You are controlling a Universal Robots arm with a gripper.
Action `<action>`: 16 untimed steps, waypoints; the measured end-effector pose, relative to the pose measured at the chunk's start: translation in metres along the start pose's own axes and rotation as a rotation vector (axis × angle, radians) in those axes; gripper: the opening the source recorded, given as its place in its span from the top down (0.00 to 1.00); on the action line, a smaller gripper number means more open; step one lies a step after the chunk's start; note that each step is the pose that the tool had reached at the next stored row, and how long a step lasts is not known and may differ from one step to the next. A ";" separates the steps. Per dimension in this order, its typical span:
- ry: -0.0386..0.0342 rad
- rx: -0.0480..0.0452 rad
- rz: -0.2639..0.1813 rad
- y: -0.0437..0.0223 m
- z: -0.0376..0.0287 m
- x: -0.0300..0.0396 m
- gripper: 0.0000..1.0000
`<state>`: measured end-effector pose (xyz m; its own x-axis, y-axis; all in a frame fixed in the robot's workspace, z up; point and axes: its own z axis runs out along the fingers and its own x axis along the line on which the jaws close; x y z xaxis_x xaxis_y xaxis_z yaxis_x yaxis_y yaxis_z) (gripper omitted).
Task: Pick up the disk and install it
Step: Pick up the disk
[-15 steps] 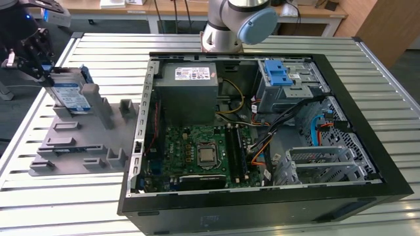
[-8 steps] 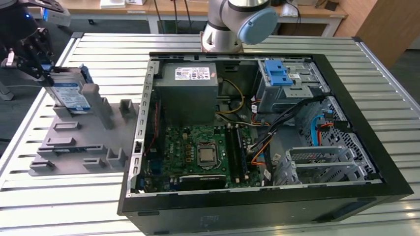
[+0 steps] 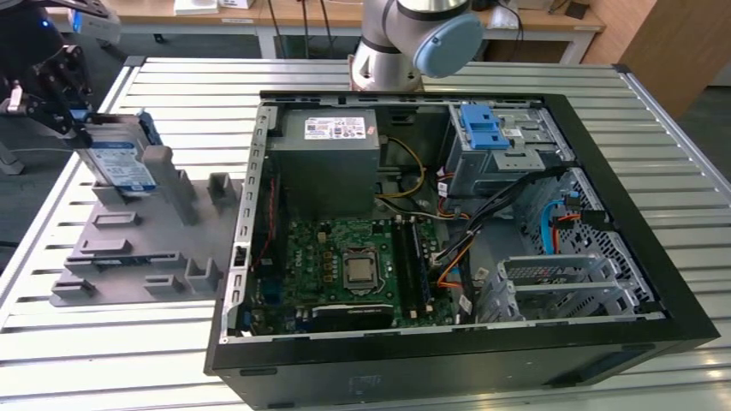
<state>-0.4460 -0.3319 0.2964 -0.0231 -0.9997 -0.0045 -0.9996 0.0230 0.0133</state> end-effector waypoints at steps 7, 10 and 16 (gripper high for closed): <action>0.0000 0.0000 0.000 0.0001 -0.0040 -0.0001 0.64; 0.0000 0.0000 0.000 0.0001 -0.0044 -0.0001 0.64; 0.0000 0.0000 0.000 0.0001 -0.0050 -0.0001 0.64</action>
<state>-0.4460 -0.3319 0.3014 -0.0231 -0.9997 -0.0044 -0.9996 0.0230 0.0133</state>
